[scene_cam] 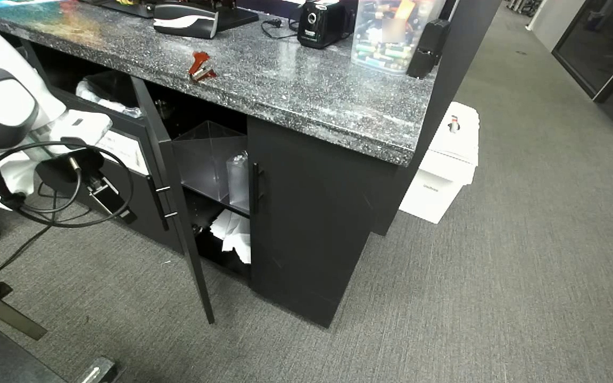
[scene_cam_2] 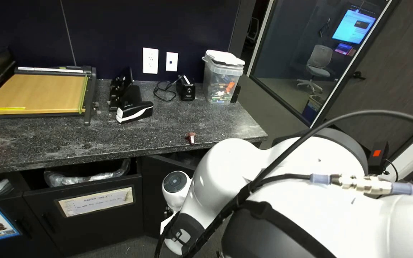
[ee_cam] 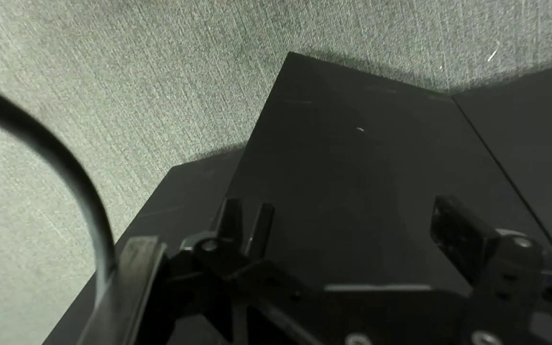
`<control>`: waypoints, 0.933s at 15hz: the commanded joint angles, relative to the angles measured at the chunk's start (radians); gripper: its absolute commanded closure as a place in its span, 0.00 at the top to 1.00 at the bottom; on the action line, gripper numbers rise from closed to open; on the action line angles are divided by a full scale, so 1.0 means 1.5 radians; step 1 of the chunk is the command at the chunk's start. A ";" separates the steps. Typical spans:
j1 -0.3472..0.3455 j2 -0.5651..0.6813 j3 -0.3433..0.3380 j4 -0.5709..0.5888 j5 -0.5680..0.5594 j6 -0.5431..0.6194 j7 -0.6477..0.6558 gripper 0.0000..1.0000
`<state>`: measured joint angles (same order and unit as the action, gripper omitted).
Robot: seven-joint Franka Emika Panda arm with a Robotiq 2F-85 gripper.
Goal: Close the left cabinet door
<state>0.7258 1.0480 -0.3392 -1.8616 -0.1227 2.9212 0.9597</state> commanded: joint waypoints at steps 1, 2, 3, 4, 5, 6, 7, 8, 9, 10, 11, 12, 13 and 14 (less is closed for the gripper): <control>0.058 0.048 -0.074 0.033 0.029 0.021 0.042 1.00; 0.068 0.056 -0.089 0.037 0.034 0.021 0.048 1.00; 0.074 0.064 -0.100 0.040 0.040 0.022 0.051 1.00; 0.080 0.070 -0.111 0.042 0.045 0.021 0.054 1.00; 0.086 0.076 -0.121 0.044 0.049 0.022 0.057 1.00; 0.090 0.081 -0.129 0.047 0.052 0.020 0.059 0.98; 0.092 0.088 -0.136 0.051 0.055 0.018 0.061 0.74; 0.095 0.093 -0.141 0.054 0.058 0.016 0.063 0.74; 0.095 0.097 -0.145 0.058 0.062 0.014 0.065 0.69; 0.097 0.101 -0.148 0.060 0.065 0.014 0.067 0.59; 0.099 0.101 -0.149 0.059 0.066 0.012 0.068 0.52; 0.100 0.102 -0.151 0.059 0.068 0.011 0.069 0.43; 0.098 0.101 -0.149 0.060 0.070 0.011 0.067 0.37; 0.098 0.102 -0.149 0.062 0.072 0.010 0.067 0.30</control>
<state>0.8488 1.1758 -0.5366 -1.7913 -0.0347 2.9265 1.0326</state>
